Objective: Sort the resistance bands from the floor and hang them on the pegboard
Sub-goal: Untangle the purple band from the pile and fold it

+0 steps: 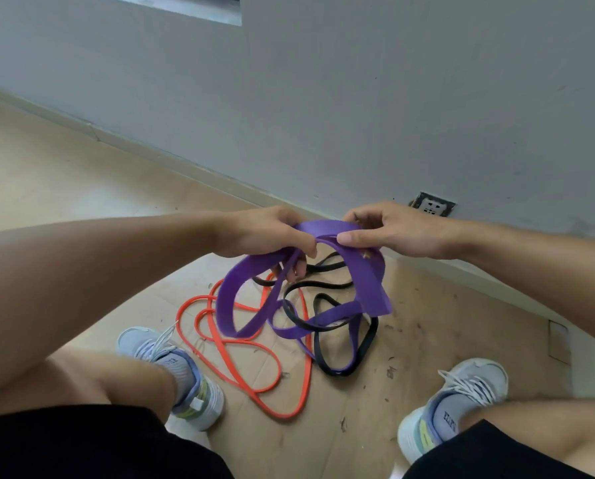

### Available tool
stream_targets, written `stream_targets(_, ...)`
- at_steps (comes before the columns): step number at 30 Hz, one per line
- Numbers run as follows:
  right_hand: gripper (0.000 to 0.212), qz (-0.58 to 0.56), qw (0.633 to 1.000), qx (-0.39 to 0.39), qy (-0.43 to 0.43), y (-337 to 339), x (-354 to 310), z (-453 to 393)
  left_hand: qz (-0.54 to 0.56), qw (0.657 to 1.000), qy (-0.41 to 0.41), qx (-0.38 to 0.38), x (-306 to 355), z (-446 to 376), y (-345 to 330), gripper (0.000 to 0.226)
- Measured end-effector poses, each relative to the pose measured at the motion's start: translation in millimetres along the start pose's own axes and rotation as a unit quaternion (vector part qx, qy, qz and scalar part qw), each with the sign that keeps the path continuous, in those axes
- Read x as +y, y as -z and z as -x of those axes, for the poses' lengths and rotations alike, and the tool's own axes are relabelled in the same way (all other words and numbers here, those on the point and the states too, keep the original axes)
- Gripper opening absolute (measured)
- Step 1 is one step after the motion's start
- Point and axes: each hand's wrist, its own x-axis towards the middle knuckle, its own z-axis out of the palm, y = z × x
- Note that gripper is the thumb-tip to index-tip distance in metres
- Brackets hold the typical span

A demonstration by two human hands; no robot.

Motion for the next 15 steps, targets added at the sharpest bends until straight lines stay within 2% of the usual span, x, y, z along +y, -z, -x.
stream_targets(2, 0.033, -0.022, 1.0, 0.003, 0.006, 1, -1, 2, 0.0, 1.0, 0.021, -0.018, -2, 0, 1, 0.015)
stream_targets(5, 0.023, -0.015, 0.999, 0.034, 0.007, -1, -3, 2, -0.008, 0.998, 0.03, -0.049, -3, 2, -2, 0.007)
stream_targets(8, 0.013, 0.065, 0.984, 0.167, 0.003, -10, 1, -3, -0.014, 0.998, 0.023, -0.056, -4, 4, -2, 0.003)
stream_targets(11, 0.011, 0.173, 0.934, 0.311, -0.024, -20, -1, -4, -0.001, 1.0, 0.023, -0.008, -5, 1, 0, 0.016)
stream_targets(13, 0.015, 0.227, 0.909, 0.348, -0.019, -25, -3, -5, 0.001, 0.999, 0.026, 0.045, -6, -2, 1, 0.023)
stream_targets(15, 0.02, 0.245, 0.901, 0.358, -0.002, -27, -4, -6, 0.009, 0.994, 0.027, 0.11, -8, -4, 3, 0.025)
